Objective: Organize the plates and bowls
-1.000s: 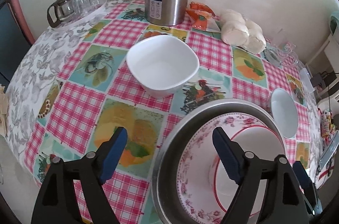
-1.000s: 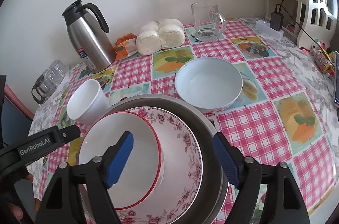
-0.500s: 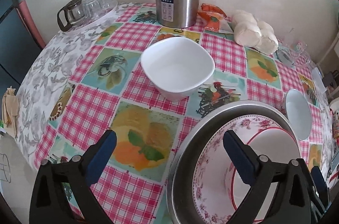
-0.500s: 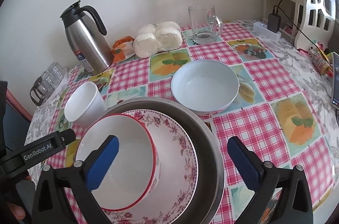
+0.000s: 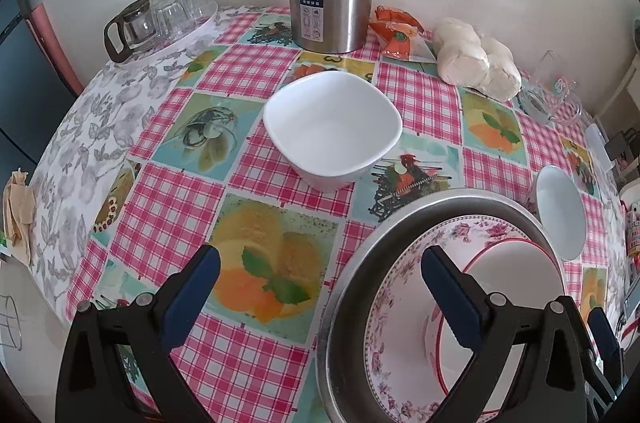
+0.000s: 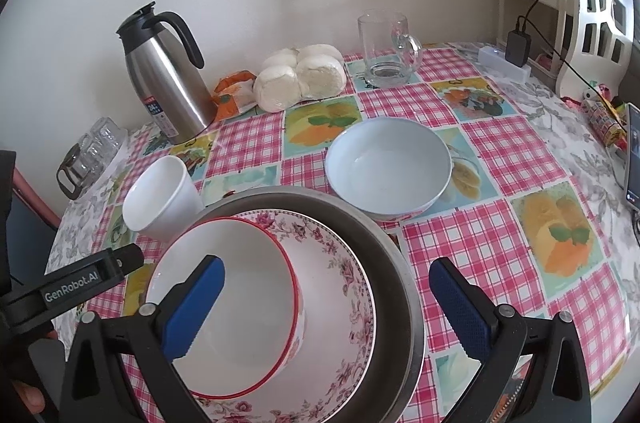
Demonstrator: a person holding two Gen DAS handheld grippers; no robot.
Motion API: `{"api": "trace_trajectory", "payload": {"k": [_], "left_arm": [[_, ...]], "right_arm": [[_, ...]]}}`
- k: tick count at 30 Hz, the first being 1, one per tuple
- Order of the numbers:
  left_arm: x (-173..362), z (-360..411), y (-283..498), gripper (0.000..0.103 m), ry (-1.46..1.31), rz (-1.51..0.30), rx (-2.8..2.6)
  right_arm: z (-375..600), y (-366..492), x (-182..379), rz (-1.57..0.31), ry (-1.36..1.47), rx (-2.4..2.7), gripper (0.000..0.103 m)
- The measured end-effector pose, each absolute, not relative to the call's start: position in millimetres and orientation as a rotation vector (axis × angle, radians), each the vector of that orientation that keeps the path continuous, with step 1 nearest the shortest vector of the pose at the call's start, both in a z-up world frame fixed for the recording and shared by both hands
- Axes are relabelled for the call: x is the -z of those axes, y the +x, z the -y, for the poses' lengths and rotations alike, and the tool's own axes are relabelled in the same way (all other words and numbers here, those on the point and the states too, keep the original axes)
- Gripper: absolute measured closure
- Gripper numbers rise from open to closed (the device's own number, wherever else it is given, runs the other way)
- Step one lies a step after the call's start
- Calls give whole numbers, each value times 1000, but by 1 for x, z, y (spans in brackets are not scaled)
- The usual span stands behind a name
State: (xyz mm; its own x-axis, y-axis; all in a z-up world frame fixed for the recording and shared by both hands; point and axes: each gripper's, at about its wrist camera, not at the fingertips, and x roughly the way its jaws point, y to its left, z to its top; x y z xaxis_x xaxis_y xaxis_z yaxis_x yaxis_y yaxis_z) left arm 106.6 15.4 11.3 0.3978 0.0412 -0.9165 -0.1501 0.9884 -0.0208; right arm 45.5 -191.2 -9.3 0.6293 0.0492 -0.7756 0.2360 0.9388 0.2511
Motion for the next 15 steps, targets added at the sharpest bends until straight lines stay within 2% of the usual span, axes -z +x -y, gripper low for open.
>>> {"api": "trace_trajectory", "payload": {"k": [15], "left_arm": [[-20,-81,106,2,-196,-1121,-234]], "right_arm": [[145,46,-12,-813,280,50,0]]}}
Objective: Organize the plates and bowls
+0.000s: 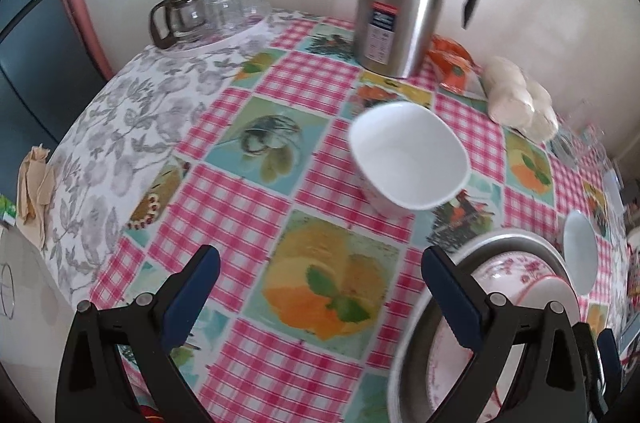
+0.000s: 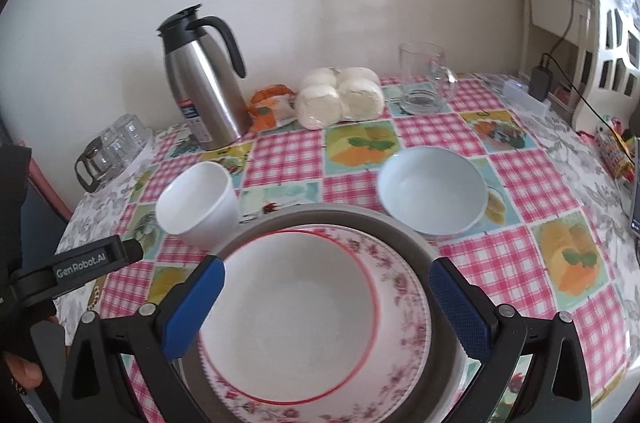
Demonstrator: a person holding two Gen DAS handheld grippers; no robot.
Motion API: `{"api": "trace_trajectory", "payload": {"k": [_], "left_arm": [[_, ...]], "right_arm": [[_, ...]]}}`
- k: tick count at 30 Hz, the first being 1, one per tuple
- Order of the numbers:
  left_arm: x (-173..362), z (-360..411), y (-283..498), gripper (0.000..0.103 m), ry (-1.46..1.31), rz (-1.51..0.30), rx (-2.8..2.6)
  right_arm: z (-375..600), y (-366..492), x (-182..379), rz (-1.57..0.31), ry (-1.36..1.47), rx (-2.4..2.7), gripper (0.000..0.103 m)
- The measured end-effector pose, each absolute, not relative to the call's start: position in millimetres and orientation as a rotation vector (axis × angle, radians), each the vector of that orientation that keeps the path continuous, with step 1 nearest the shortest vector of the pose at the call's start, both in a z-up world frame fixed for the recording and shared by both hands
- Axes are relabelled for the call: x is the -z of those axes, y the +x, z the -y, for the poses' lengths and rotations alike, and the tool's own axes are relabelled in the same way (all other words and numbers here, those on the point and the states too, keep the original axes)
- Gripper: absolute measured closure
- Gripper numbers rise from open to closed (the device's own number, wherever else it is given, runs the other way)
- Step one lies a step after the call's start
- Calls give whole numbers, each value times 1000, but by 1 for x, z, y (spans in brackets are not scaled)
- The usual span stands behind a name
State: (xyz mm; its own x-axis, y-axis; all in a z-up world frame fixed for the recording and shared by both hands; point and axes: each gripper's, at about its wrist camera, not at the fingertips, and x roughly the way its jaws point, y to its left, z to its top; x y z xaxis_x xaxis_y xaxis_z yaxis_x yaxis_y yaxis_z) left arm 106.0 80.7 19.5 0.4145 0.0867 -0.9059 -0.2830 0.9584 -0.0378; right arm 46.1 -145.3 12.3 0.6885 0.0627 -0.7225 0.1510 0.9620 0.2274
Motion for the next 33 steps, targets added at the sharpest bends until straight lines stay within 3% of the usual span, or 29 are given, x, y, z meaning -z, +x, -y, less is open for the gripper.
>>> {"api": "trace_trajectory", "payload": {"k": [33], "left_arm": [[10,-179,124,2,-470,-1115,-269]], "right_arm": [[43,93,-18,-848,182,-60,0]]}}
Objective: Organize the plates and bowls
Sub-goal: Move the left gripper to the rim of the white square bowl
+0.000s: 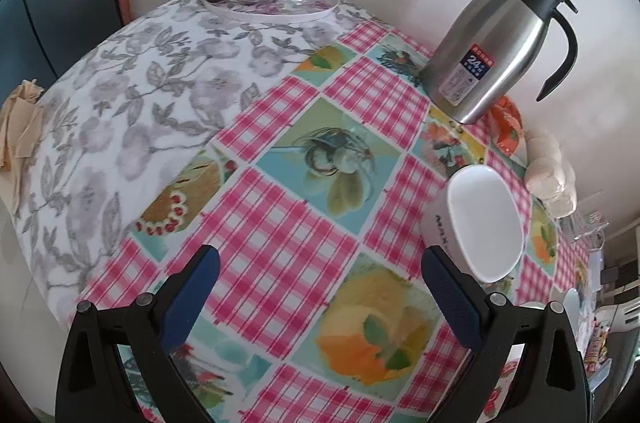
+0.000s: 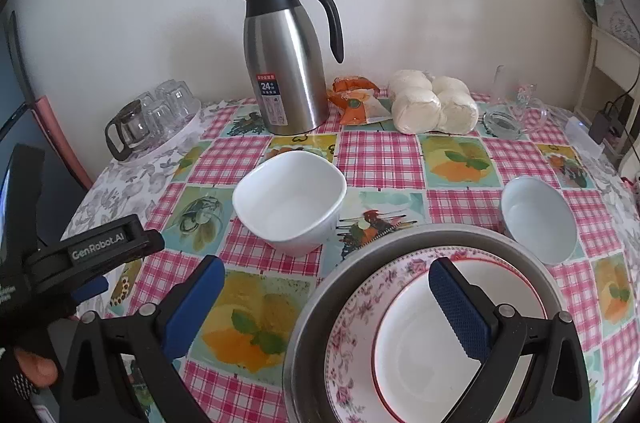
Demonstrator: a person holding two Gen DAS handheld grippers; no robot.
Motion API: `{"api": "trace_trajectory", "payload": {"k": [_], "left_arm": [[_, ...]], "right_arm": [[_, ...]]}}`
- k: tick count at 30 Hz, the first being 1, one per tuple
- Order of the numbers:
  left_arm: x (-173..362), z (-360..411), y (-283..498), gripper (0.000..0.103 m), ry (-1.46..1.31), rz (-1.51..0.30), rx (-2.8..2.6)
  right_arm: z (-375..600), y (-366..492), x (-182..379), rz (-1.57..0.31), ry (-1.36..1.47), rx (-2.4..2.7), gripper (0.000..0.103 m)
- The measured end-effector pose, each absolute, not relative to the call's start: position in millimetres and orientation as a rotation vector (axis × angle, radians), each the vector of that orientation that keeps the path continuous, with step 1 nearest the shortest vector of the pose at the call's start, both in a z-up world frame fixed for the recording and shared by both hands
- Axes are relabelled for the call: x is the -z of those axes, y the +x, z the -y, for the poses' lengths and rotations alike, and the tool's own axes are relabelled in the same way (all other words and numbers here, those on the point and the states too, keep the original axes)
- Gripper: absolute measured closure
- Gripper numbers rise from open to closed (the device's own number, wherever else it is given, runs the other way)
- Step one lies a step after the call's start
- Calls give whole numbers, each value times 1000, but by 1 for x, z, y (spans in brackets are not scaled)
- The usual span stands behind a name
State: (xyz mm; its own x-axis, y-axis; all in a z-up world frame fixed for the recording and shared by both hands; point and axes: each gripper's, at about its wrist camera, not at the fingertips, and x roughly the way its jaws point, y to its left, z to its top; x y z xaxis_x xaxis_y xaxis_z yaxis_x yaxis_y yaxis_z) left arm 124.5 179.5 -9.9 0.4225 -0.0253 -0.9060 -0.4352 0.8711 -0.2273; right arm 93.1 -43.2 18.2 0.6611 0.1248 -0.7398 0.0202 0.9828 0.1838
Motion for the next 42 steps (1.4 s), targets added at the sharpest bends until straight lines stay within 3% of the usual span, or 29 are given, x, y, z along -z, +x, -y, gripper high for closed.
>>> {"api": "trace_trajectory", "payload": {"k": [14,29,42], "left_arm": [[18,-178,148,2,-556,-990,-196],[25,-161,172,2,-601,-992,-43],[37,-161,194,2,-622,-1014,-56]], "right_arm": [[40,135,-12,-942,130,19,0],[47,173,-17,-996,118,76,0],[50,194,-3,-1048,77,101,9]]}}
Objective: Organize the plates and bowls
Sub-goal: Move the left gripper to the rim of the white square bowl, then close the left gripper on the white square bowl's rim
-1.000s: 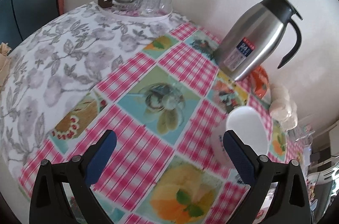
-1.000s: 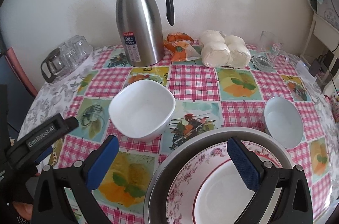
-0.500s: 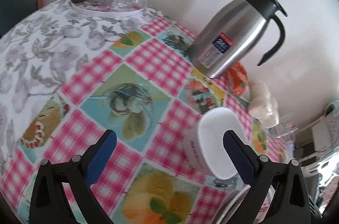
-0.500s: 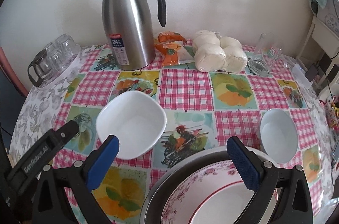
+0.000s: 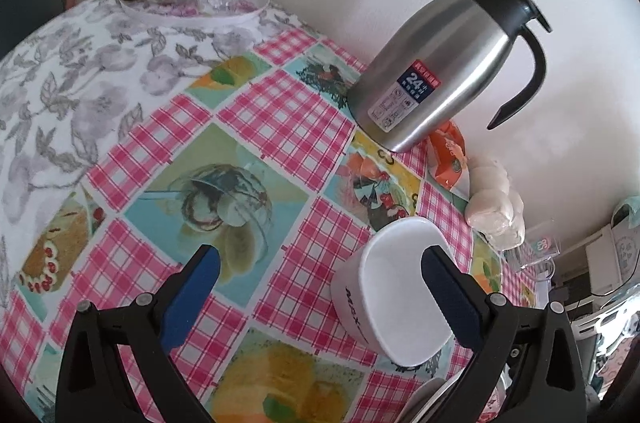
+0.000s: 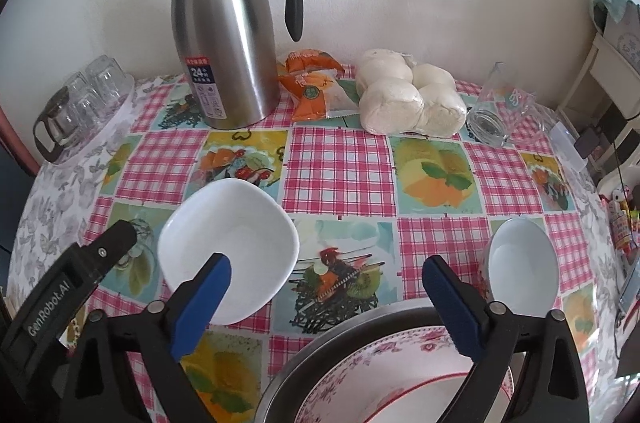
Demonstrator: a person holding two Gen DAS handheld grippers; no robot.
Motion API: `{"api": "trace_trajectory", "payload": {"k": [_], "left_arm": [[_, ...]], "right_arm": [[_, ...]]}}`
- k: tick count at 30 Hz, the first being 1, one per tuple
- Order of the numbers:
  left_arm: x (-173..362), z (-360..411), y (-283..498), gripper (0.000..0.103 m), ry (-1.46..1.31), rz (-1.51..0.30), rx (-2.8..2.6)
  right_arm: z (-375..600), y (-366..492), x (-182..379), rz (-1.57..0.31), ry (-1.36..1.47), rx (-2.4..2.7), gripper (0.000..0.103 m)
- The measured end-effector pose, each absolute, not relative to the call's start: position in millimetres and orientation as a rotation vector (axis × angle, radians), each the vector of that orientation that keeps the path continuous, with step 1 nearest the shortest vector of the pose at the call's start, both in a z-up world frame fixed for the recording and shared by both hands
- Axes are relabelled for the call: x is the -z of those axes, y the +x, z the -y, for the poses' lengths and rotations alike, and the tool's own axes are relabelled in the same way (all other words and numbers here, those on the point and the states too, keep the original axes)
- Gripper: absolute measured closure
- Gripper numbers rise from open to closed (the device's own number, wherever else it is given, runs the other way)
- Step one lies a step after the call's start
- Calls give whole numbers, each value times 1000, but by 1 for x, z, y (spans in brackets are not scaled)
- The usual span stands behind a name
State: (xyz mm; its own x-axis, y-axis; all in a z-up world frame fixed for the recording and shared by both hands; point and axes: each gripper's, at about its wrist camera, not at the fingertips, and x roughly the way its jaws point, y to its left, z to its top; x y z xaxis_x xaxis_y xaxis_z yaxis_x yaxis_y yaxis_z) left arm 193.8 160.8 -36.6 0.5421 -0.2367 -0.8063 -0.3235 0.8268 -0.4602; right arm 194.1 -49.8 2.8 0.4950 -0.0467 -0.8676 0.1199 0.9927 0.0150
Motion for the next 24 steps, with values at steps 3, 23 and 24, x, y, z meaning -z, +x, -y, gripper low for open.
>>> {"api": "trace_trajectory", "payload": {"k": [3,23,24], "left_arm": [[45,-160,200,3,-639,-1047,-57],[86,-137,220,48,-631,-1224,-22],[87,-136,220,50,-633,-1226,-16]], "right_arm": [[48,201,6,-1068,59,102,14],[34,227,50,-1196,36,111,48],[35,228,52,-1205,46,109,53]]}}
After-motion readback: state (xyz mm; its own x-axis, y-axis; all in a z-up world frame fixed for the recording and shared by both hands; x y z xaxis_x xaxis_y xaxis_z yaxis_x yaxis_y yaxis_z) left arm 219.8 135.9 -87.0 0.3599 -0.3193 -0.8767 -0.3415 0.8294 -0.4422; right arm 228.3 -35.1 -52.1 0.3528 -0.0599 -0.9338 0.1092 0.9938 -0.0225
